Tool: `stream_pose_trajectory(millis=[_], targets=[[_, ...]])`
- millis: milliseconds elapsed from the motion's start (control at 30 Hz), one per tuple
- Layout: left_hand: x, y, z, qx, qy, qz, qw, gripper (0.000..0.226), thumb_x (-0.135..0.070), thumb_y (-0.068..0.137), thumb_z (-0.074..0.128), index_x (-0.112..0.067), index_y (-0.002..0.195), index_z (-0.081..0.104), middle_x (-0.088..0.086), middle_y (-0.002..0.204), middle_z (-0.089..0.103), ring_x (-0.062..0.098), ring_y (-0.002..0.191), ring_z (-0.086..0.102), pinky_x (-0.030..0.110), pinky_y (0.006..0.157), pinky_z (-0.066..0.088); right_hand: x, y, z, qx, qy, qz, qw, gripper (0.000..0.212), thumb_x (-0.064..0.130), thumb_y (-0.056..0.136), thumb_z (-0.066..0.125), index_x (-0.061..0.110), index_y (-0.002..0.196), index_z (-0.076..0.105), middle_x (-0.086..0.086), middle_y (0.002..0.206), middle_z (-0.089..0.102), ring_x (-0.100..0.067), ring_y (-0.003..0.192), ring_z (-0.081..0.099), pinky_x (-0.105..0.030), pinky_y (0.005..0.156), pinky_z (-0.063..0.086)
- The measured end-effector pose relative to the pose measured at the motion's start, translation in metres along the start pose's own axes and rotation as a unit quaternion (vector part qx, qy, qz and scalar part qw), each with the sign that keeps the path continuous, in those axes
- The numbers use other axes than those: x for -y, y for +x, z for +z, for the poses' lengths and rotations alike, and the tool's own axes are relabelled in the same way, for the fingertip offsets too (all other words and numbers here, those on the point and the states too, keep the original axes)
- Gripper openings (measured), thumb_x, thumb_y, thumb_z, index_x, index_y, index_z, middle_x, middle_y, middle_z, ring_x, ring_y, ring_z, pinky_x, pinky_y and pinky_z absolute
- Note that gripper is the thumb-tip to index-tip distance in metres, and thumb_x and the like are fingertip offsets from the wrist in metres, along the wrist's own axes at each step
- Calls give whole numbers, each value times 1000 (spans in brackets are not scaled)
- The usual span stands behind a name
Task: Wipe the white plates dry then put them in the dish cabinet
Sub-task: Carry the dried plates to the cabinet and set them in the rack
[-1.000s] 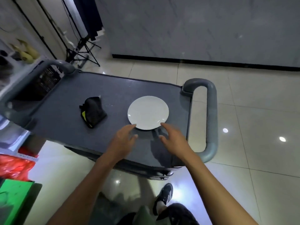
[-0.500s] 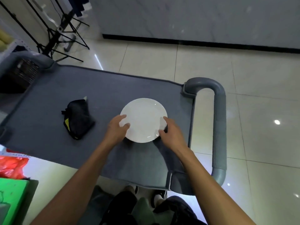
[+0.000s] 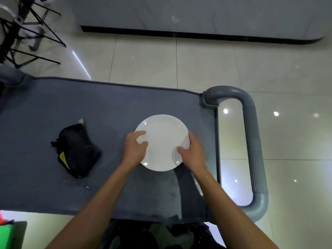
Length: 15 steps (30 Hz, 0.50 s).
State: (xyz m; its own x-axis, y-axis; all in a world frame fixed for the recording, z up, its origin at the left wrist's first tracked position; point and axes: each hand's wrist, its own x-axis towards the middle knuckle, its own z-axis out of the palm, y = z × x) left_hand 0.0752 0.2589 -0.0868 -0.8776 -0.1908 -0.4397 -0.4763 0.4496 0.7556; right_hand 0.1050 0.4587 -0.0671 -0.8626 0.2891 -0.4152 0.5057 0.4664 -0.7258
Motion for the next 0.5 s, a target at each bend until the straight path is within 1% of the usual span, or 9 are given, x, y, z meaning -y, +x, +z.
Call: stream_pose_trajectory(millis=[33,67,100,267,367,400,433,467,500], targets=[[0,0,1,-2,15,11,1000,40,-3,88,63,-22,123,65,2,138,45,10,114,45,-3,80,28,1,-1,2,-14,13,7,1000,53,6,82,69,22,130,56,0,127,58,-19,113,56,-31,95,47],[0,-1,1,-3,26,20,999,41,-2,87,63,-24,122,65,0,135,44,8,109,42,-8,73,26,2,-3,5,-27,22,11,999,53,5,81,69,22,131,57,1,127,58,-17,112,55,-32,97,47],[0,-2,1,-2,35,30,999,43,-2,86,63,-26,122,65,-3,133,42,6,107,40,-9,71,26,2,-5,7,-39,26,14,999,54,4,81,68,22,131,58,1,127,58,-15,112,54,-34,99,48],[0,-6,-1,15,36,86,996,49,-3,82,65,-36,118,63,-13,125,35,1,103,38,-6,72,31,4,-17,15,-86,52,26,995,56,8,83,68,23,135,54,2,131,55,-15,116,52,-38,103,47],[-7,-5,-4,37,31,108,993,50,-6,82,67,-40,118,62,-14,126,35,1,106,40,7,85,34,7,-27,15,-122,68,33,990,61,13,82,71,29,137,50,4,131,52,-13,112,51,-34,96,48],[-10,-4,-4,43,26,118,992,51,-7,81,68,-41,118,62,-14,125,35,1,107,41,5,84,34,8,-31,14,-135,77,34,987,63,14,81,72,31,138,49,5,131,51,-12,110,51,-33,93,47],[-13,-3,-4,48,22,129,990,51,-8,81,69,-43,118,62,-15,125,35,0,107,41,0,81,32,8,-35,12,-148,86,33,985,65,15,81,72,33,138,48,6,130,50,-11,109,50,-32,92,47],[-17,-3,-3,53,17,139,989,50,-9,81,69,-43,117,62,-15,125,36,-1,108,41,-2,79,31,8,-39,10,-161,92,32,982,66,15,81,72,35,138,47,6,131,50,-10,110,50,-32,92,47],[-21,-3,-2,59,14,147,987,49,-11,81,70,-43,117,62,-15,126,36,0,109,41,-1,82,31,8,-44,7,-174,96,30,980,67,16,81,73,35,139,45,7,131,50,-9,112,50,-32,93,47]])
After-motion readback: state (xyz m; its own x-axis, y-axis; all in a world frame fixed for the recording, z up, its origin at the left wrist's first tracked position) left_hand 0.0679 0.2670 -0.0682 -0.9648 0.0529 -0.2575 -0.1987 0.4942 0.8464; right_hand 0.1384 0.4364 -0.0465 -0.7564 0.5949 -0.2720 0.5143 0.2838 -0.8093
